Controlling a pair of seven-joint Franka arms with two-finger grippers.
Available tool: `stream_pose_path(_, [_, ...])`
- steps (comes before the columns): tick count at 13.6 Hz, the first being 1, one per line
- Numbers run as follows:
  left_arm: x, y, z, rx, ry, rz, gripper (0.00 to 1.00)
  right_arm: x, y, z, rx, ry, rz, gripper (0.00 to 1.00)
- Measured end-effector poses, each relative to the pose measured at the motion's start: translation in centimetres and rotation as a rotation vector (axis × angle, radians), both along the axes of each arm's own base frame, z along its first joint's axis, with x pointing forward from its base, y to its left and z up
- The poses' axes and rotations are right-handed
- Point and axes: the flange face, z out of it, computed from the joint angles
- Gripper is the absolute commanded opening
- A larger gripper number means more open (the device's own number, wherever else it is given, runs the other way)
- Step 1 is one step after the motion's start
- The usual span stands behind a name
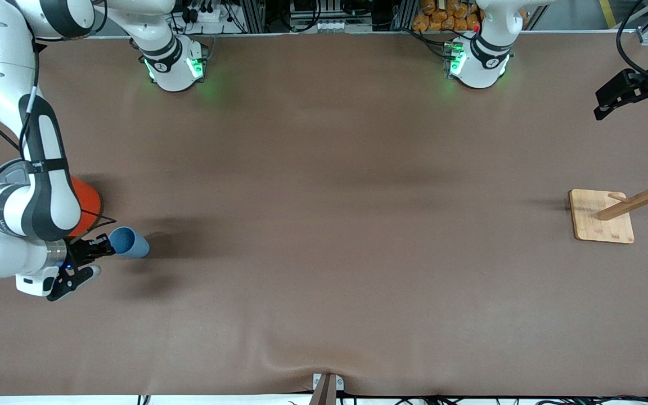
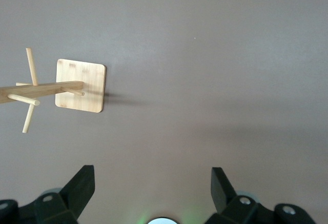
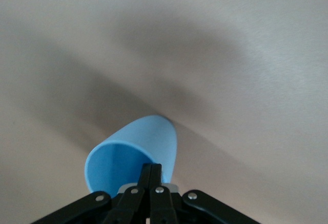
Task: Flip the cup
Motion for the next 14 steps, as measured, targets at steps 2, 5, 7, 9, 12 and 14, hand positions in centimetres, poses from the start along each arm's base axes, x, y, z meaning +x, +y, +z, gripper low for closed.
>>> stream_pose_path(2, [0.00, 0.05, 0.04, 0.000, -0.001, 0.001, 1.00, -0.07, -0.01, -0.05, 0.007, 0.002, 0.025, 0.00])
stream_pose_path(5, [0.11, 0.11, -0.11, -0.001, 0.002, 0.002, 1.00, 0.01, -0.04, -0.06, 0.012, -0.008, 0.047, 0.00])
stream_pose_path(7, [0.32, 0.19, -0.29, -0.002, 0.005, 0.003, 1.00, 0.11, -0.07, -0.06, 0.011, -0.017, 0.049, 0.00])
stream_pose_path(9, [0.44, 0.25, -0.33, -0.002, 0.006, 0.003, 1.00, 0.13, -0.09, -0.07, 0.011, -0.018, 0.049, 0.00])
stream_pose_path(12, [0.46, 0.28, -0.26, -0.002, 0.005, 0.000, 1.00, 0.16, -0.11, -0.07, 0.010, -0.021, 0.049, 0.00])
stream_pose_path(14, [0.48, 0.48, -0.26, -0.002, 0.005, -0.010, 1.00, 0.35, -0.15, -0.11, 0.006, -0.040, 0.047, 0.00])
